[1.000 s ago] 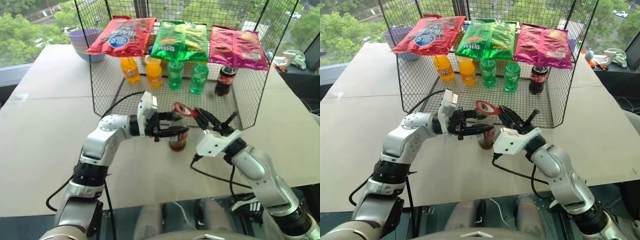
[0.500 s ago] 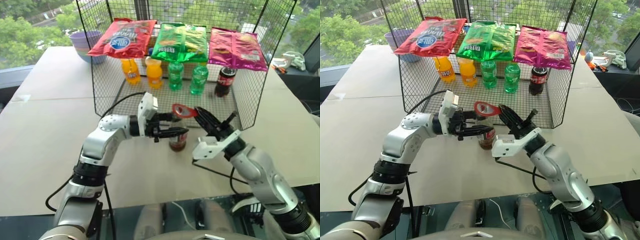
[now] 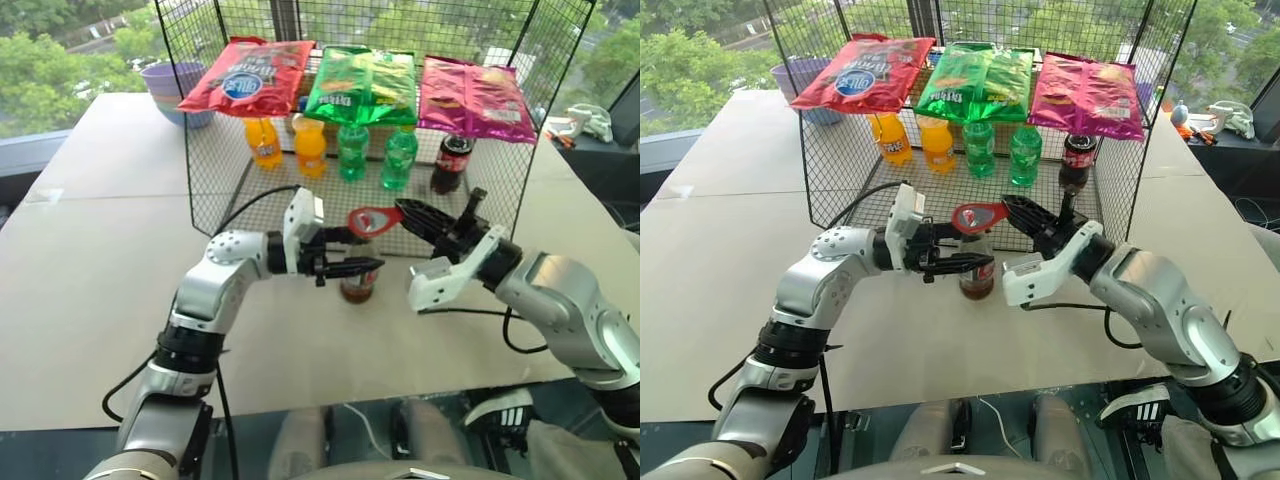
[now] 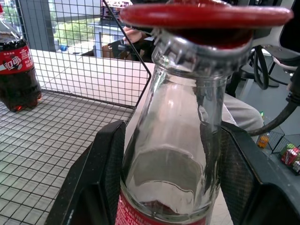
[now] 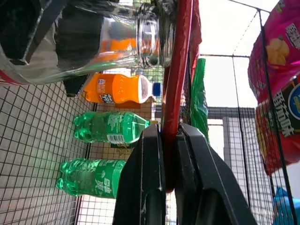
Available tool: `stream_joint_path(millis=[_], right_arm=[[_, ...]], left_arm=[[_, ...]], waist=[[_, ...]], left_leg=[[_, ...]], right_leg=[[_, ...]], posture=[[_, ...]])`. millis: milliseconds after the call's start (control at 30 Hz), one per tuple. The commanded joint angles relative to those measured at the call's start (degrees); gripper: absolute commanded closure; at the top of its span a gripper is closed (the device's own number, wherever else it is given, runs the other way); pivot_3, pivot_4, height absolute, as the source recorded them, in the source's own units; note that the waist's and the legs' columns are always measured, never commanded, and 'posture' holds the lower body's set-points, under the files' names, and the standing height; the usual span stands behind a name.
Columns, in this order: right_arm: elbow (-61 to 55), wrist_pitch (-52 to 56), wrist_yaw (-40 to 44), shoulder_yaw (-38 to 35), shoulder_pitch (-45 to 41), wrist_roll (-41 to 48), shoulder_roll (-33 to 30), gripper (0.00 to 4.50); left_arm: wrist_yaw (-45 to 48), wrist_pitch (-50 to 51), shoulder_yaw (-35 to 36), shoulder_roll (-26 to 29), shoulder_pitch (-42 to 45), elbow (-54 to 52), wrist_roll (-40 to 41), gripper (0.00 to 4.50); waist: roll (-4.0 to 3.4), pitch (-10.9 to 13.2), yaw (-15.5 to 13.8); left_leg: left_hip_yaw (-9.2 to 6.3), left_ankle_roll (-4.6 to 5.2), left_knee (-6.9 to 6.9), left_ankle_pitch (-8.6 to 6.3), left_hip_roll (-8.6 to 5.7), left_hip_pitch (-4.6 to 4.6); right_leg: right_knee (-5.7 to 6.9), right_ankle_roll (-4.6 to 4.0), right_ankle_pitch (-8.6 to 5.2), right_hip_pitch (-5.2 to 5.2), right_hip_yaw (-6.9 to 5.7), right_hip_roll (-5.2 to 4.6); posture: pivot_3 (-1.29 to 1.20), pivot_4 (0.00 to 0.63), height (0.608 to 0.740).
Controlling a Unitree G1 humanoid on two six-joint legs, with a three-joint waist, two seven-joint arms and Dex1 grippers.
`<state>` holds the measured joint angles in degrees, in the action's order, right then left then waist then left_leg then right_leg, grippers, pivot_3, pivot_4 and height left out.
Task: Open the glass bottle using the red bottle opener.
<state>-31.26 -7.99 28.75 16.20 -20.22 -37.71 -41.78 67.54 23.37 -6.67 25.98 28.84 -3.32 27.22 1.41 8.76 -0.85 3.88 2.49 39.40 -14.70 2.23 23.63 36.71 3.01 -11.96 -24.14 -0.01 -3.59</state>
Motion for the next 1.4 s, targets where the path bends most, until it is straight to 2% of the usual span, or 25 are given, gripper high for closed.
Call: stream_joint_path(millis=[33, 400, 700, 833, 1000, 1167, 1333, 1400], right_arm=[[2.82, -1.43, 5.78, 0.95, 0.82, 0.32, -2.2, 4.5], [1.52, 0.89, 6.23, -2.2, -2.73, 1.93, 1.06, 4.5], [-0.71, 6.55, 6.26, -4.52, -6.64, 1.87, 6.1, 4.5], [-2.08, 10.49, 6.43, -5.99, -5.86, 3.19, 9.02, 4.5], [-8.19, 25.88, 9.27, -11.15, -1.6, 12.41, 17.02, 4.5], [-17.89, 51.86, 12.27, -15.86, 4.88, 22.71, 26.92, 4.5], [-22.58, 71.28, 11.91, -18.39, 11.71, 31.98, 33.62, 4.5], [-22.7, 75.35, 11.14, -18.3, 14.33, 34.46, 34.48, 4.5]], left_arm=[[0.82, -1.63, 0.5, -0.46, -0.01, -0.29, 1.04, 2.32], [1.02, -3.56, 1.35, -0.54, -0.99, 0.17, 1.57, 2.32], [0.92, -3.83, 1.45, -0.28, -1.23, -0.2, 2.07, 2.32], [0.82, -3.72, 1.48, -0.33, -1.1, -0.3, 2.11, 2.32], [0.57, -3.61, 1.48, -0.37, -1.05, -0.52, 2.1, 2.32], [0.34, -3.81, 1.72, -0.28, -1.39, -0.75, 2.09, 2.32], [-0.43, -4.21, 1.82, -0.57, -2.02, -1.58, 2.02, 2.32], [-0.94, -4.22, 1.88, -0.78, -2.31, -2.09, 2.07, 2.32]], waist=[[0.0, 0.0, 0.01], [0.0, 0.01, 0.05], [-0.01, 0.07, 0.1], [-0.03, 0.09, 0.07], [-0.02, 0.1, 0.04], [-0.03, 0.1, 0.05], [-0.07, 0.12, 0.13], [-0.1, 0.14, 0.15]], left_leg=[[0.0, 0.0, 0.0, 0.0, 0.0, 0.0], [-0.01, 0.0, 0.0, 0.0, 0.01, 0.02], [0.01, 0.0, 0.0, 0.0, 0.02, 0.11], [0.0, 0.0, -0.03, 0.0, 0.02, 0.13], [-0.02, 0.0, -0.05, 0.0, 0.02, 0.14], [-0.06, 0.0, -0.05, 0.0, 0.03, 0.15], [-0.21, 0.0, -0.06, 0.0, 0.06, 0.13], [-0.33, -0.01, -0.06, 0.0, 0.06, 0.13]], right_leg=[[0.0, 0.0, 0.0, 0.0, 0.0, 0.0], [0.0, -0.06, 0.03, -0.01, 0.0, 0.01], [0.0, -0.07, 0.04, -0.11, 0.0, 0.01], [-0.01, -0.08, 0.04, -0.12, -0.02, 0.02], [-0.01, -0.08, 0.04, -0.12, -0.03, 0.02], [0.0, -0.09, 0.05, -0.11, -0.06, 0.02], [0.01, -0.09, 0.05, -0.12, -0.06, 0.01], [0.01, -0.09, 0.05, -0.13, -0.06, 0.01]], posture=[[0.0, 0.15, 0.74], [0.0, 0.15, 0.74], [0.0, 0.15, 0.74], [0.0, 0.15, 0.74], [0.0, 0.15, 0.74], [0.0, 0.15, 0.74], [0.0, 0.15, 0.74], [0.0, 0.15, 0.74]])
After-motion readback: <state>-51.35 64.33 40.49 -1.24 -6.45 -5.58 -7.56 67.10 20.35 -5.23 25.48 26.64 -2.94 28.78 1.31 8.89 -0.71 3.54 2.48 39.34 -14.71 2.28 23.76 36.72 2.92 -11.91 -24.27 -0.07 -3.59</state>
